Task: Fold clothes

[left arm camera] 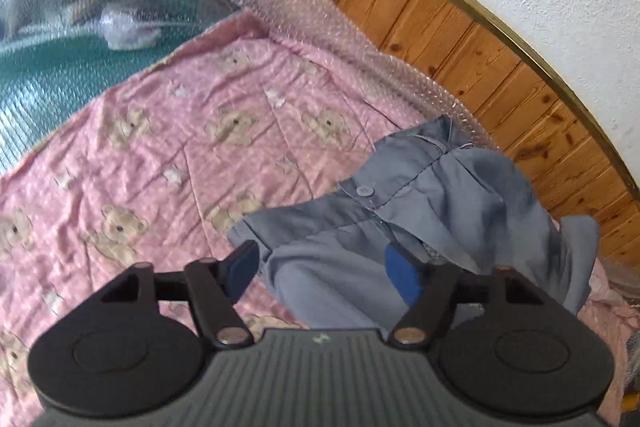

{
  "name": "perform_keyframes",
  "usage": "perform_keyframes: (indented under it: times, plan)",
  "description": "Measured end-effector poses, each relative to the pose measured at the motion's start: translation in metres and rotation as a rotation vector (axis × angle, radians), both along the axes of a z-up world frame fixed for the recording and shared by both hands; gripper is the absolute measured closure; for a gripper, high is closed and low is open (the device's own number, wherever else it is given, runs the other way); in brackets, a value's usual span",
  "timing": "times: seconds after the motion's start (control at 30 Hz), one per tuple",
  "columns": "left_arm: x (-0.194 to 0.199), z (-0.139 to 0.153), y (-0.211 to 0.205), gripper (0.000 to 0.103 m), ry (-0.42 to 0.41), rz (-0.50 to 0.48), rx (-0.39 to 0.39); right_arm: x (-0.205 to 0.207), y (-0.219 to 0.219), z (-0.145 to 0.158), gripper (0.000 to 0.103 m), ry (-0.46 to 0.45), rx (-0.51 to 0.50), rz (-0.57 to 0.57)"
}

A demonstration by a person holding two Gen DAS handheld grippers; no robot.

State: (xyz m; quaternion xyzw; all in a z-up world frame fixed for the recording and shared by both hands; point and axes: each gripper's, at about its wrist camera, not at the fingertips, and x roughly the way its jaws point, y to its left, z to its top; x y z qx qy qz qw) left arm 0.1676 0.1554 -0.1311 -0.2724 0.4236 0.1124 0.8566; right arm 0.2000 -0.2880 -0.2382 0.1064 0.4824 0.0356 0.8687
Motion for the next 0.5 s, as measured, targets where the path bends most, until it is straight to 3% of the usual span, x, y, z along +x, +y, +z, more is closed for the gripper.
perform_keyframes:
  times: [0.07,0.13,0.23,0.27,0.3,0.33,0.4,0.5]
  plan:
    - [0.006,-0.019,-0.003,0.013,0.032,0.006,-0.083,0.005,0.001,-0.005,0.01,0.009,0.027,0.004]
    - [0.011,-0.039,-0.009,0.012,0.078,0.013,-0.144,0.011,0.01,-0.008,0.02,-0.002,0.016,0.021]
    - [0.02,-0.063,-0.018,0.019,0.099,0.041,-0.172,0.018,0.02,-0.007,0.058,-0.036,-0.013,0.067]
    - [0.026,-0.066,-0.018,0.041,0.086,0.04,-0.183,0.02,0.02,-0.003,0.085,-0.049,-0.004,0.087]
    - [0.032,-0.065,-0.017,0.085,0.063,0.032,-0.194,0.022,0.015,0.008,0.089,-0.069,0.012,0.095]
    - [0.039,-0.061,-0.012,0.101,0.046,0.03,-0.204,0.02,0.005,0.027,0.091,-0.116,0.007,0.096]
    - [0.027,-0.02,0.005,0.101,-0.061,0.027,-0.206,0.013,-0.022,0.073,0.099,-0.237,-0.031,0.091]
    - [0.0,0.05,0.031,0.101,-0.25,0.018,-0.202,-0.005,-0.089,0.151,0.1,-0.408,-0.106,0.027]
